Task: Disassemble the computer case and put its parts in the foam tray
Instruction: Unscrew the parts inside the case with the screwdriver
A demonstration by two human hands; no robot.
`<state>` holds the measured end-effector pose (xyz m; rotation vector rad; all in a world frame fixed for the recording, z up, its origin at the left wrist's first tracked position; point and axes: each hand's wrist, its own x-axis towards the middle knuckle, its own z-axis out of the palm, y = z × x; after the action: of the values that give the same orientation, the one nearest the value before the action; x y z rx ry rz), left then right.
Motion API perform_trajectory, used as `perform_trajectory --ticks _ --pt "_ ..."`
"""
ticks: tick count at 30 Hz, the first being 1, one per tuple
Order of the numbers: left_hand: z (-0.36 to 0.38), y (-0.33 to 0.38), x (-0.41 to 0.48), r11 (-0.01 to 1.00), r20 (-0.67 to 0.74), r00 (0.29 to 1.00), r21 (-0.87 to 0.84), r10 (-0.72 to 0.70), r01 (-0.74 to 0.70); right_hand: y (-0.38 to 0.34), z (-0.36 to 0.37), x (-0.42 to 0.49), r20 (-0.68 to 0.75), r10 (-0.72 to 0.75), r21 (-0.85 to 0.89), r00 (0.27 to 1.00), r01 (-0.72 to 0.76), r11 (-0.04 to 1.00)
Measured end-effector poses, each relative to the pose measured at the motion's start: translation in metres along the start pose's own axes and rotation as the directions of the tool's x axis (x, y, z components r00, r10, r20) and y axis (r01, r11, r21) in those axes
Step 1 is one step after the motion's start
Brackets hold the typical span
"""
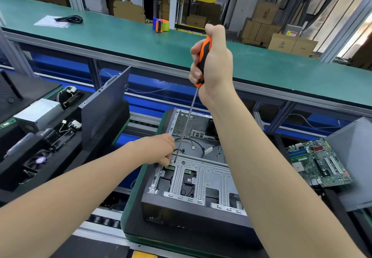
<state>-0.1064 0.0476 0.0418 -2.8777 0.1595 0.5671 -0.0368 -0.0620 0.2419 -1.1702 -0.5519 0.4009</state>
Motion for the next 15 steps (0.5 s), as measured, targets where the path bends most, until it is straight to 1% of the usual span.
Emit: perform_trajectory --ticks 4,6,9,10,12,14,15 --pt "-0.001 0.002 -0.003 0.997 0.03 1.0 0.074 0.008 -0.01 0.002 0.002 0.0 0.005 0.014 -0.01 1.0 -0.014 1.0" --pt "0.005 0.005 -0.005 0.998 -0.008 1.0 0.061 -0.016 0.016 0.002 0.002 -0.001 0.009 0.016 -0.014 1.0 -0.016 1.0" --pt "0.016 0.008 -0.012 0.995 -0.106 0.994 0.088 -0.027 0.037 0.0 0.002 -0.001 0.013 0.011 -0.015 1.0 -0.011 1.0" --pt "0.02 0.009 -0.013 0.997 -0.141 0.99 0.074 -0.026 0.037 -0.002 0.002 -0.001 0.013 0.009 -0.011 1.0 -0.009 1.0" --pt "0.02 0.008 -0.016 0.999 -0.162 0.986 -0.033 -0.034 0.029 -0.004 0.001 -0.001 0.01 0.003 0.004 1.0 -0.003 1.0" --pt "0.015 0.001 -0.02 0.972 -0.178 0.982 -0.235 -0.065 0.021 -0.005 0.002 -0.001 0.005 -0.011 0.014 1.0 0.011 1.0" --pt "0.013 -0.005 -0.023 0.936 -0.178 0.98 -0.35 -0.09 0.022 -0.005 0.003 -0.002 0.003 -0.021 0.02 1.0 0.021 1.0"
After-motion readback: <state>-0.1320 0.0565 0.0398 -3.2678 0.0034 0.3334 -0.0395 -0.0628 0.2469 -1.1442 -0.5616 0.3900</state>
